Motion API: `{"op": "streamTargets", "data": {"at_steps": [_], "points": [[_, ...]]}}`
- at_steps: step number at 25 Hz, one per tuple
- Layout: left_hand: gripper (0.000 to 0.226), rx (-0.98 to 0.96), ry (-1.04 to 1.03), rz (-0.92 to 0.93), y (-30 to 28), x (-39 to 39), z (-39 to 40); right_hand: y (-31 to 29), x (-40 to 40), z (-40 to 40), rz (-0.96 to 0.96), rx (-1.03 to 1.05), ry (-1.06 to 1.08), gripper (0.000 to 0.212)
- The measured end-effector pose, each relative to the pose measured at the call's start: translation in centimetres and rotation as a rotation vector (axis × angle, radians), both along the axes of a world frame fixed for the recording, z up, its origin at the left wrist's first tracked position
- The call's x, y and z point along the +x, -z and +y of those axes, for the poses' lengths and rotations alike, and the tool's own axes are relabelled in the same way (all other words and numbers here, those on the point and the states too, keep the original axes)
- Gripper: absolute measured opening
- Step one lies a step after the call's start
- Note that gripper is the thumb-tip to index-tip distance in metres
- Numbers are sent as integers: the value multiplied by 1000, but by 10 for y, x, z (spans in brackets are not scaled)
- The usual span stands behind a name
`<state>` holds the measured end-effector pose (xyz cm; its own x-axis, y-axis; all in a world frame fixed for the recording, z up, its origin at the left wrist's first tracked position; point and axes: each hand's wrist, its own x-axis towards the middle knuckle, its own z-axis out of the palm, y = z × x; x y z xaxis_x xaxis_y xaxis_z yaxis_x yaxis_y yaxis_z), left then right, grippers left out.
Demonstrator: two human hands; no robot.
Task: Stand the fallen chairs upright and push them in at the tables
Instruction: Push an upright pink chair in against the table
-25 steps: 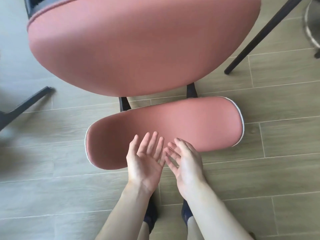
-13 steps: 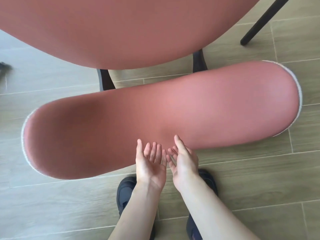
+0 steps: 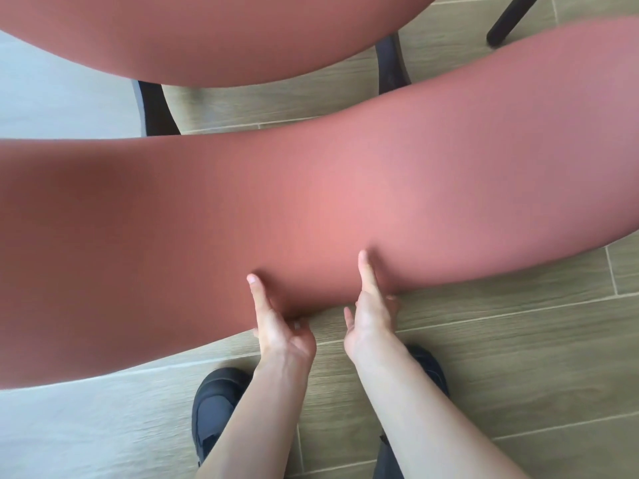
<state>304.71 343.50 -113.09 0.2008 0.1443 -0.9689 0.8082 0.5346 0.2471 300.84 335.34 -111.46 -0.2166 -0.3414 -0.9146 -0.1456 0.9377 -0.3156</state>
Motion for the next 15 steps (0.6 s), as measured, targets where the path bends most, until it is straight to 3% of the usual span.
{"op": "streamTargets", "data": {"at_steps": [5, 10, 15], "points": [[48, -36, 23, -49, 7, 1, 15, 9, 6, -12, -60, 50, 163, 118], [56, -7, 24, -56, -21, 7, 18, -9, 9, -11, -39, -14, 161, 112], [48, 44, 101, -15, -101, 20, 13, -78, 24, -6, 21, -125, 77, 112]]}}
